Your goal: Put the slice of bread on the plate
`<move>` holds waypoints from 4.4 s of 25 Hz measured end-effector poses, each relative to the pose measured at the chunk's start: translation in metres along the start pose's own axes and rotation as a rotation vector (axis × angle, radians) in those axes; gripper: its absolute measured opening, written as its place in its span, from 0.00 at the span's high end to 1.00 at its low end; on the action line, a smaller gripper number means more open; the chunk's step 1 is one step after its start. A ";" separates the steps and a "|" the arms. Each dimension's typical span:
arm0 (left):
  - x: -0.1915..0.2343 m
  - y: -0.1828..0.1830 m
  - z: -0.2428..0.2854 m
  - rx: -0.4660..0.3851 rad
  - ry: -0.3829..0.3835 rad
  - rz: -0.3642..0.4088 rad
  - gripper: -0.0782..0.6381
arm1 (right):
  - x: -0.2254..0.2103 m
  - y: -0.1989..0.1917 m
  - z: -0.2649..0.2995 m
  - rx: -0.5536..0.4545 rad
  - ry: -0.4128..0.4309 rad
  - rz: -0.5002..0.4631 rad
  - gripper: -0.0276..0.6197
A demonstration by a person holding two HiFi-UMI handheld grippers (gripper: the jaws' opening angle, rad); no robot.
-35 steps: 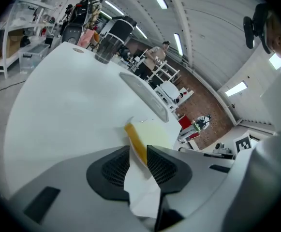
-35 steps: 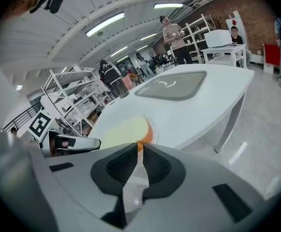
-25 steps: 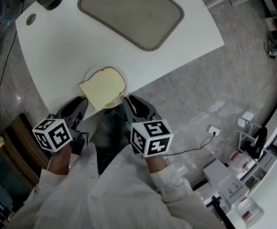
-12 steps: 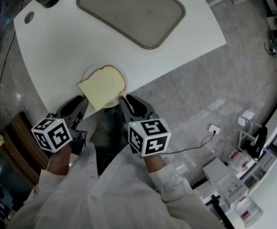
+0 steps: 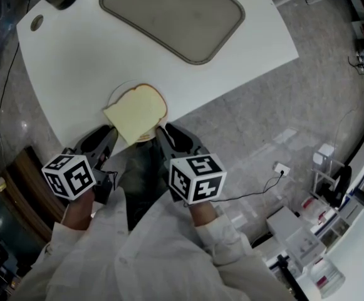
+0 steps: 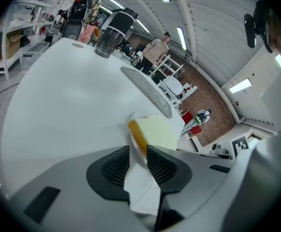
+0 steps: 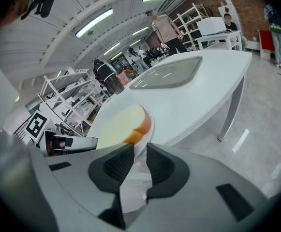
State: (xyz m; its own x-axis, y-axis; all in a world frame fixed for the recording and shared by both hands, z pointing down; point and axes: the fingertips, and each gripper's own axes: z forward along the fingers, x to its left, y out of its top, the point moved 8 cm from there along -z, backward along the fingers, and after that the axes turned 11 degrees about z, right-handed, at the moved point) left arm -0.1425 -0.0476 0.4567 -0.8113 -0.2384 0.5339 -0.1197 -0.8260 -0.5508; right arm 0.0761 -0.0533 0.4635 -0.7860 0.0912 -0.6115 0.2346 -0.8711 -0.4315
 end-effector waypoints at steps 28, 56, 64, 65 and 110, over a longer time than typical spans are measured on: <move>-0.001 0.001 0.009 0.048 -0.015 -0.071 0.79 | 0.000 -0.001 0.002 0.012 0.014 -0.008 0.85; -0.003 0.002 0.007 0.048 -0.090 -0.084 0.80 | 0.005 0.011 -0.004 0.006 -0.027 0.049 0.86; 0.001 0.010 0.003 0.039 -0.122 -0.067 0.80 | 0.014 0.013 -0.006 -0.035 -0.016 0.086 0.86; 0.002 0.012 0.003 0.039 -0.124 -0.060 0.80 | 0.015 0.013 -0.006 -0.040 -0.019 0.088 0.86; -0.043 0.193 0.142 -0.143 0.009 -0.130 0.80 | -0.059 0.273 0.046 0.056 0.150 -0.045 0.86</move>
State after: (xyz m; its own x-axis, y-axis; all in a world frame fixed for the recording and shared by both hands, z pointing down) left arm -0.0493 -0.2688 0.4182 -0.7888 -0.1291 0.6010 -0.3037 -0.7682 -0.5636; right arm 0.1603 -0.3189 0.4126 -0.6998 0.1985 -0.6862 0.1653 -0.8895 -0.4259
